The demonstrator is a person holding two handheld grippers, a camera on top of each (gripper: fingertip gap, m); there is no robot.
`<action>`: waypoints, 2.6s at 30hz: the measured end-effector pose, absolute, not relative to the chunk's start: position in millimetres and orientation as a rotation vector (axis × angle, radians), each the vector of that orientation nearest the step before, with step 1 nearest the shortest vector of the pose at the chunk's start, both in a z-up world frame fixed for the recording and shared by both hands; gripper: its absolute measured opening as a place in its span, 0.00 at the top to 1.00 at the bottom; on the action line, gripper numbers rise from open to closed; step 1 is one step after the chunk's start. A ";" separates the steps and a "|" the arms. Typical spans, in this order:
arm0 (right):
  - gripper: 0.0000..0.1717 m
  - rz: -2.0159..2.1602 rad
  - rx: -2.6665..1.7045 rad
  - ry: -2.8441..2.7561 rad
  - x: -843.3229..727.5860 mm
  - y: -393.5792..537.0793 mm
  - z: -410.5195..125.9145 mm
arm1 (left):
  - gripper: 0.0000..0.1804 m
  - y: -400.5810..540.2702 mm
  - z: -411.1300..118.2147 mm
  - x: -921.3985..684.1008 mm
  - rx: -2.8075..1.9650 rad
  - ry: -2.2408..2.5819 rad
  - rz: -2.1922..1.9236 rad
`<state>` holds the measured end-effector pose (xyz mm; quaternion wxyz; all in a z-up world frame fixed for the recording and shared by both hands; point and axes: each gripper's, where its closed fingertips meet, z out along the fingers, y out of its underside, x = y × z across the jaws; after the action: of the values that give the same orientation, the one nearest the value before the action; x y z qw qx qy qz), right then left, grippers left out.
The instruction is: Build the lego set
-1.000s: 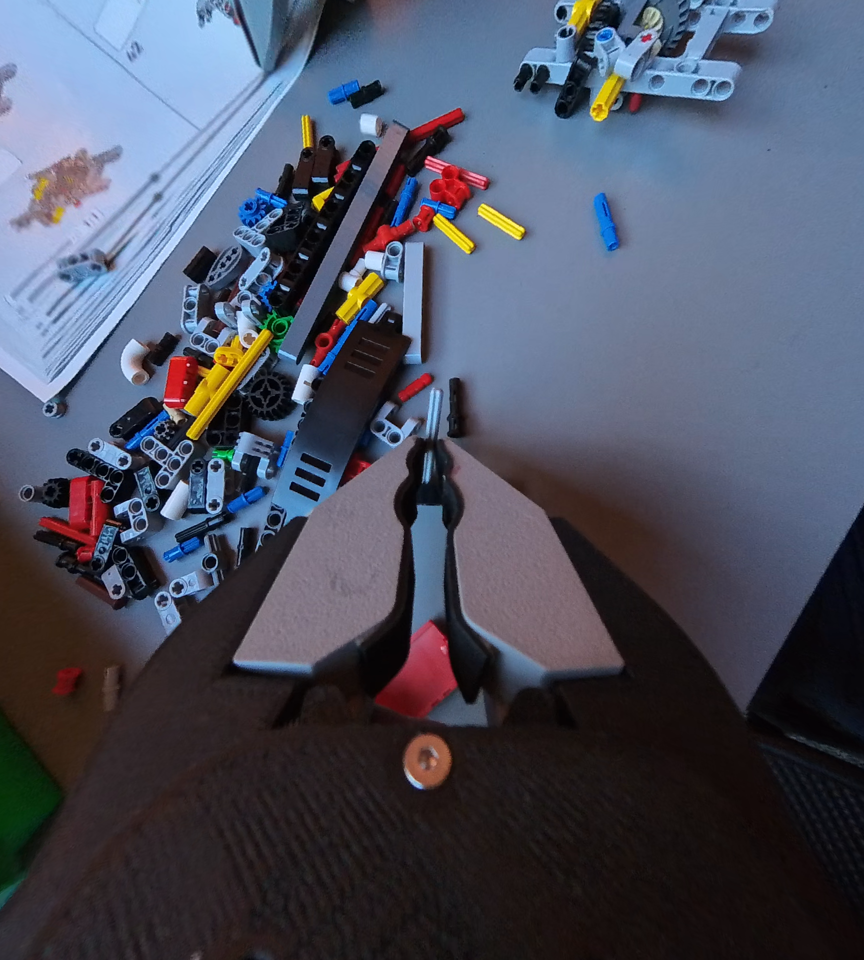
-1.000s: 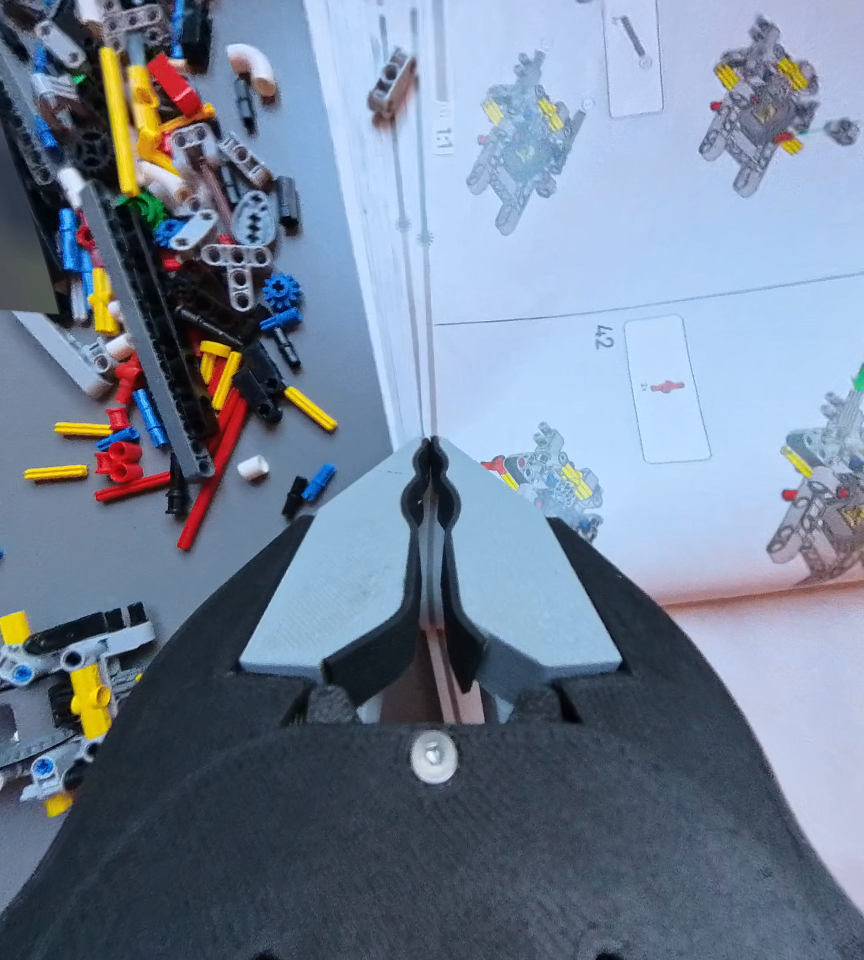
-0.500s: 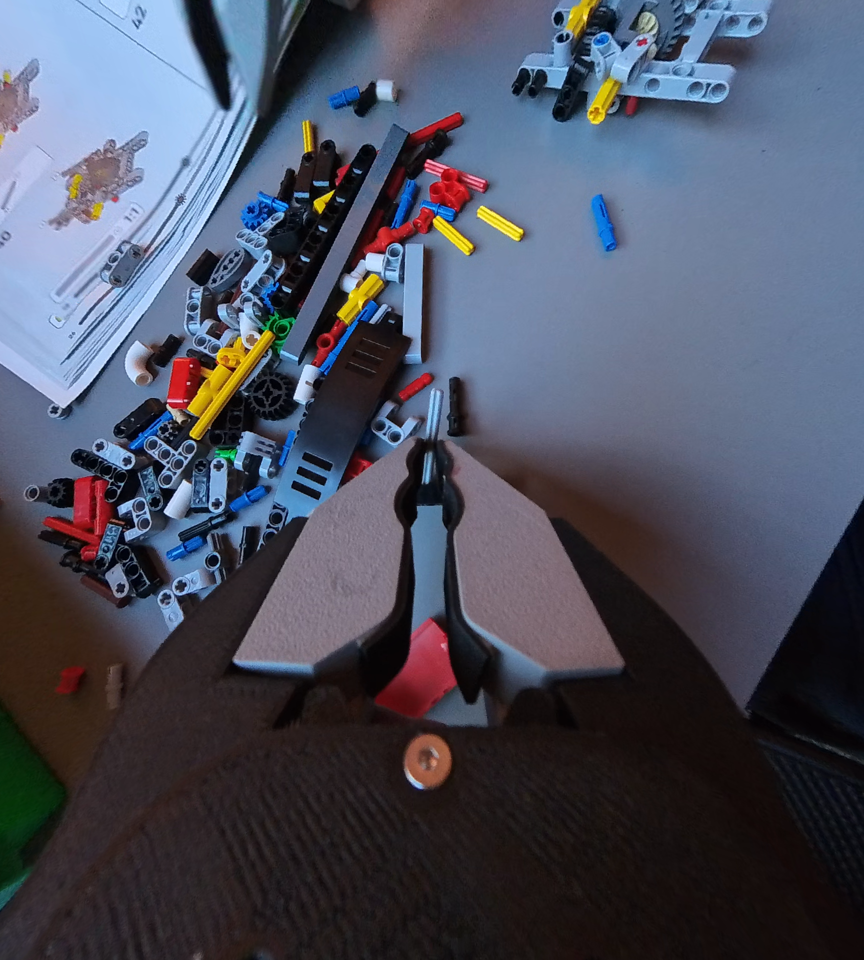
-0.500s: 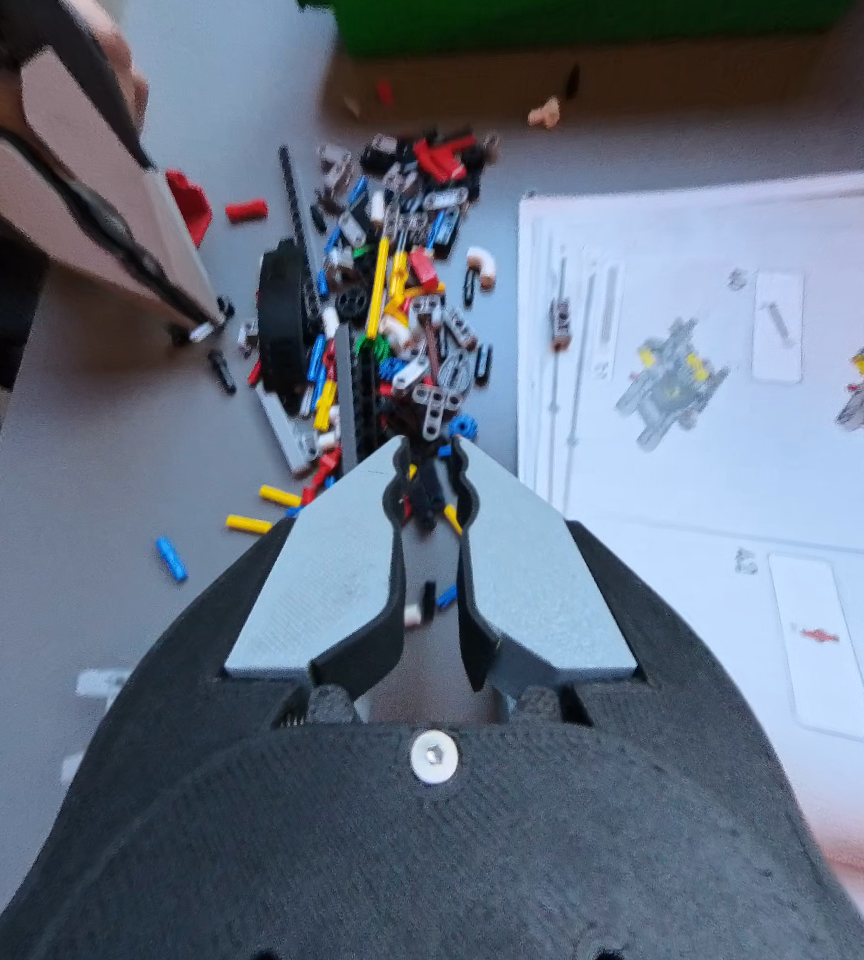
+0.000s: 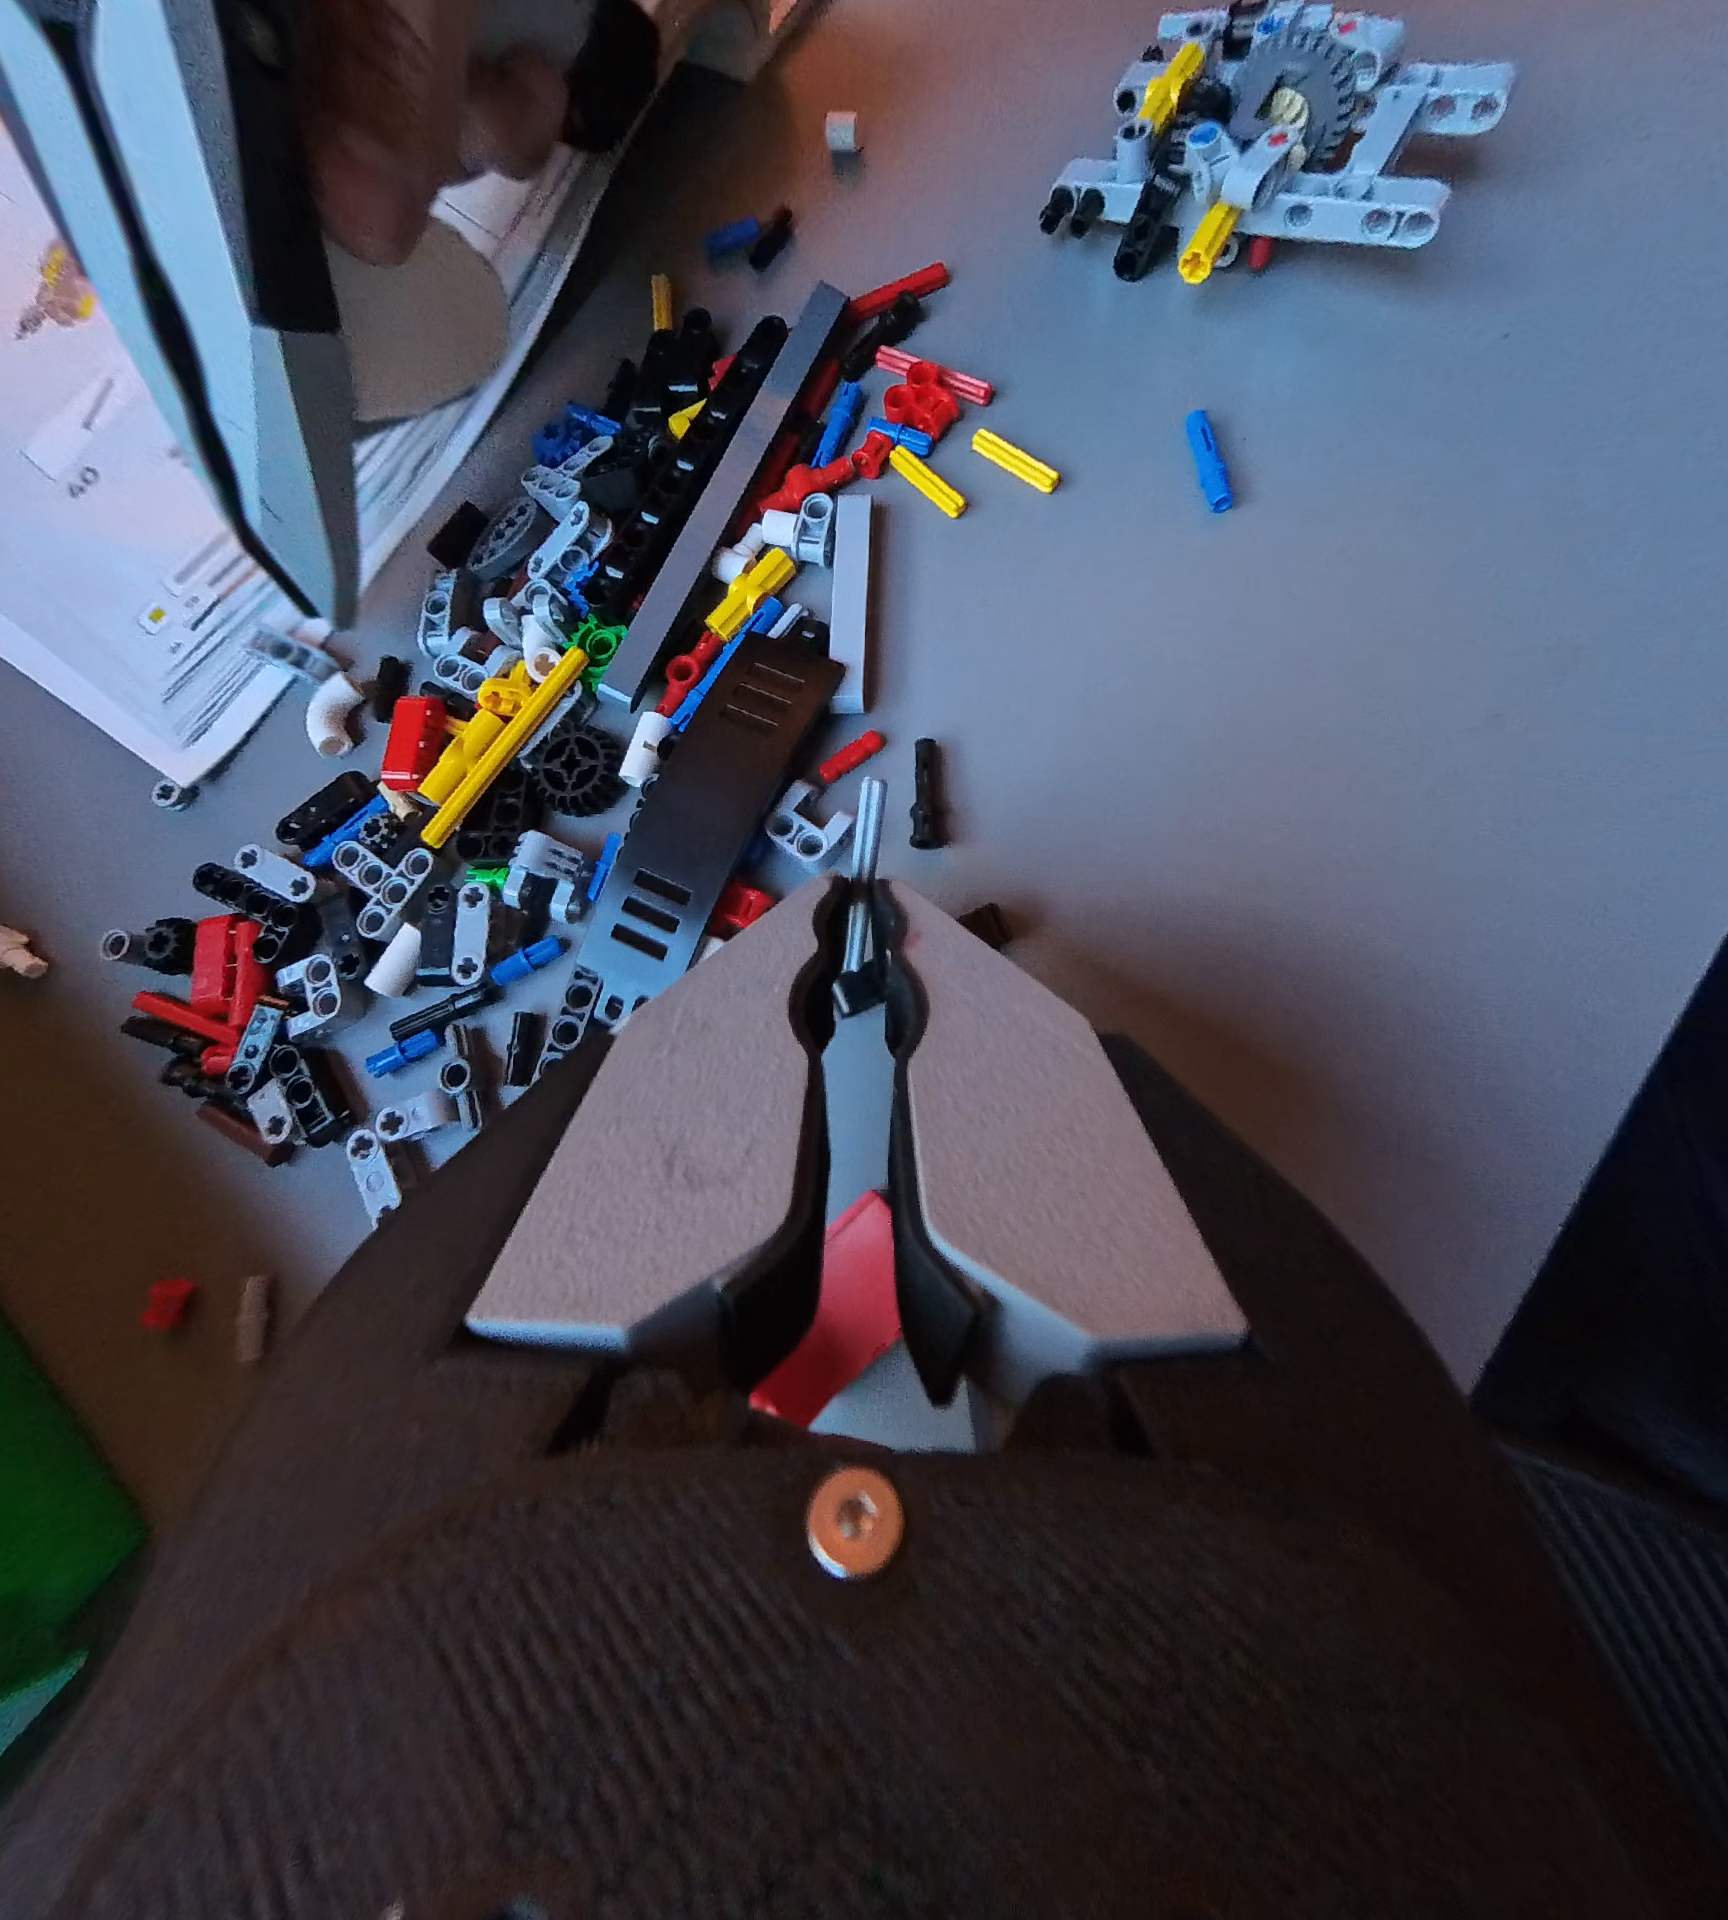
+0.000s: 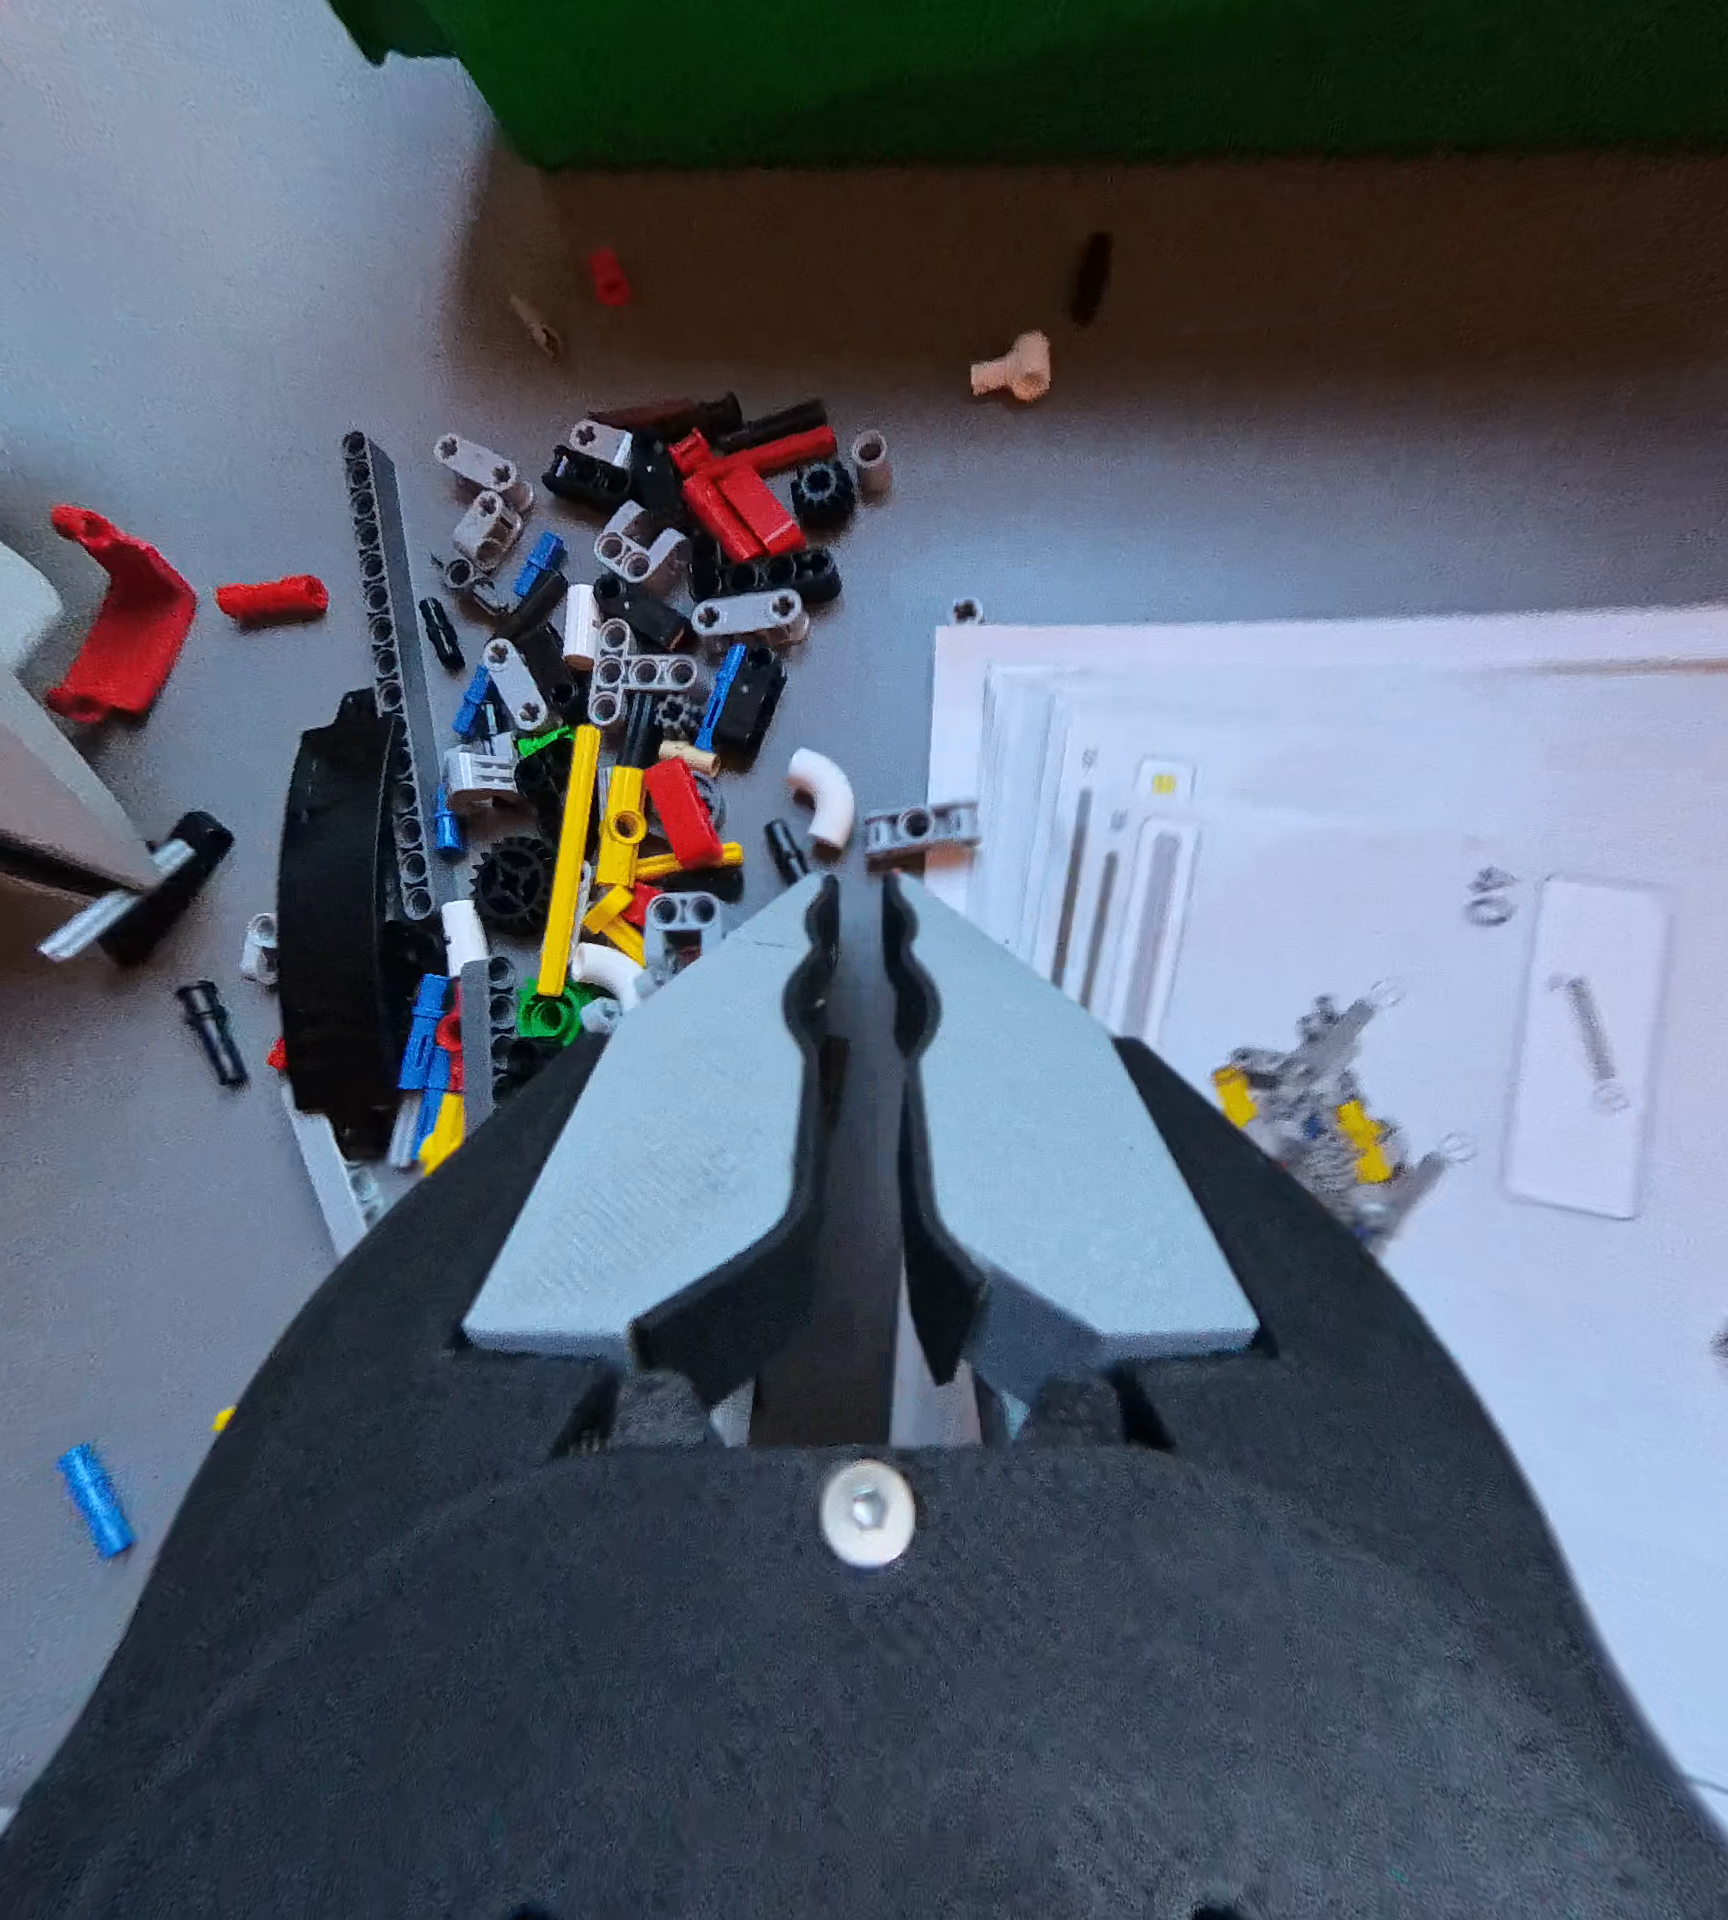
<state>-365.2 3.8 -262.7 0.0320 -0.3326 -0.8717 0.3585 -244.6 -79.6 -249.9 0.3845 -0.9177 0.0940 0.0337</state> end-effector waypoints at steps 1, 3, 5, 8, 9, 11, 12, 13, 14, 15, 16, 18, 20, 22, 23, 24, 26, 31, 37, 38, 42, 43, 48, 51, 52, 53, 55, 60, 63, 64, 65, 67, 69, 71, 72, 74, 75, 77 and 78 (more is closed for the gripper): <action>0.97 1.106 -0.997 -2.672 -369.5 4.7 -257.4 | 0.99 -80.7 -247.5 -244.1 -2.330 0.242 0.089; 0.96 1.155 -1.050 -2.599 -387.4 8.3 -244.1 | 0.99 -82.5 -242.9 -243.3 -2.312 0.241 0.092; 0.90 1.239 -1.138 -2.532 -406.8 4.2 -234.6 | 0.99 -83.8 -240.1 -243.0 -2.298 0.239 0.090; 0.91 1.158 -1.176 -2.556 -425.2 -8.5 -249.3 | 0.99 -85.1 -239.9 -244.4 -2.292 0.231 0.084; 0.94 1.093 -1.166 -2.594 -426.3 -12.1 -259.1 | 0.99 -85.5 -240.4 -244.3 -2.292 0.227 0.079; 1.00 1.087 -1.131 -2.645 -423.4 -26.1 -268.4 | 0.99 -86.3 -241.4 -243.3 -2.287 0.227 0.070; 1.00 1.096 -1.119 -2.642 -423.1 -30.7 -268.6 | 0.99 -86.4 -242.3 -242.3 -2.287 0.229 0.065; 1.00 1.103 -1.107 -2.662 -419.2 -34.9 -268.7 | 0.99 -86.5 -243.2 -241.8 -2.288 0.232 0.063; 1.00 1.120 -1.095 -2.708 -410.9 -40.1 -268.7 | 0.99 -86.5 -243.9 -241.2 -2.287 0.234 0.061; 1.00 1.142 -1.079 -2.776 -398.7 -45.7 -268.6 | 0.99 -86.2 -244.3 -240.4 -2.286 0.238 0.058; 1.00 1.153 -1.051 -2.835 -386.5 -48.8 -267.2 | 0.99 -85.9 -244.3 -239.8 -2.284 0.242 0.057; 1.00 1.139 -1.003 -2.799 -377.7 -40.5 -253.7 | 0.99 -86.6 -243.1 -239.3 -2.280 0.243 0.061; 1.00 1.159 -1.031 -2.681 -371.0 -16.7 -224.9 | 0.99 -88.7 -240.4 -238.7 -2.269 0.241 0.067; 0.96 1.118 -1.129 -2.570 -354.8 24.1 -200.5 | 0.99 -90.8 -238.1 -237.5 -2.254 0.234 0.067; 0.95 1.051 -1.174 -2.530 -341.8 49.0 -194.9 | 0.99 -91.1 -237.5 -237.1 -2.246 0.228 0.065; 0.92 0.958 -1.227 -2.492 -326.3 76.0 -194.6 | 0.99 -91.2 -237.7 -236.9 -2.242 0.223 0.063; 0.90 0.747 -1.377 -2.425 -288.7 128.3 -207.1 | 0.99 -91.4 -240.2 -236.5 -2.245 0.220 0.063; 0.89 0.517 -1.601 -2.237 -210.6 198.4 -251.0 | 0.99 -91.5 -241.0 -232.3 -2.266 0.225 0.076; 0.94 0.735 -1.794 -2.029 -194.8 215.2 -265.9 | 1.00 -90.1 -236.9 -220.6 -2.288 0.245 0.084; 0.94 0.749 -1.788 -2.026 -193.5 213.5 -266.4 | 1.00 -90.1 -236.3 -218.7 -2.290 0.249 0.085; 0.94 0.720 -1.732 -2.024 -193.4 212.2 -269.7 | 1.00 -90.5 -235.8 -216.0 -2.296 0.243 0.082; 0.95 0.724 -1.730 -2.032 -193.9 210.5 -271.5 | 1.00 -90.3 -236.4 -215.8 -2.299 0.241 0.081; 0.98 0.790 -1.721 -2.012 -200.4 205.3 -273.5 | 1.00 -90.6 -237.4 -214.8 -2.303 0.244 0.078; 0.98 0.815 -1.722 -2.010 -201.0 202.8 -273.5 | 1.00 -91.9 -238.2 -215.8 -2.301 0.239 0.076; 0.98 0.827 -1.728 -2.014 -200.6 201.1 -273.4 | 1.00 -92.4 -238.5 -216.1 -2.299 0.238 0.074; 0.98 0.845 -1.735 -2.022 -200.6 197.7 -273.1 | 1.00 -92.9 -238.9 -216.3 -2.298 0.236 0.072; 0.98 0.937 -1.737 -2.043 -204.9 181.1 -266.6 | 1.00 -93.7 -239.8 -216.7 -2.295 0.235 0.068; 0.98 1.279 -1.497 -2.215 -248.0 78.0 -218.0 | 0.99 -99.5 -246.7 -215.5 -2.314 0.229 0.069; 0.98 1.299 -1.347 -2.379 -284.5 10.5 -215.9 | 0.99 -108.0 -249.9 -216.3 -2.323 0.205 0.092; 0.98 1.284 -1.307 -2.428 -297.3 -9.8 -219.9 | 0.99 -110.9 -250.3 -216.4 -2.321 0.192 0.088; 0.98 1.258 -1.270 -2.478 -309.2 -28.2 -225.8 | 0.99 -113.4 -250.4 -216.9 -2.318 0.177 0.084; 0.98 1.203 -1.210 -2.560 -328.4 -57.3 -238.5 | 0.99 -117.3 -250.3 -217.8 -2.311 0.152 0.077; 0.97 1.134 -1.166 -2.633 -337.8 -73.8 -250.5 | 1.00 -119.9 -250.2 -216.9 -2.305 0.147 0.074; 0.95 1.039 -1.128 -2.658 -342.9 -74.3 -258.5 | 1.00 -121.2 -251.0 -215.3 -2.299 0.150 0.066; 0.92 1.020 -1.122 -2.659 -342.9 -72.7 -258.9 | 1.00 -121.3 -252.0 -215.2 -2.297 0.151 0.063; 0.89 1.074 -1.132 -2.645 -338.8 -70.7 -250.5 | 1.00 -120.6 -253.7 -214.9 -2.293 0.156 0.056; 0.89 1.128 -1.144 -2.621 -336.9 -68.8 -242.3 | 1.00 -119.7 -253.9 -214.8 -2.289 0.160 0.053; 0.89 1.223 -1.184 -2.565 -334.2 -59.7 -225.1 | 0.99 -117.3 -253.1 -213.3 -2.279 0.168 0.045; 0.89 1.252 -1.207 -2.541 -333.5 -52.7 -218.0 | 0.99 -116.2 -252.8 -212.4 -2.276 0.173 0.044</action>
<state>-333.5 -52.7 -218.0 0.0311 -0.3919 -0.8247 0.4065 -212.4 -116.2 -252.8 0.4162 -0.9065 0.0690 0.0175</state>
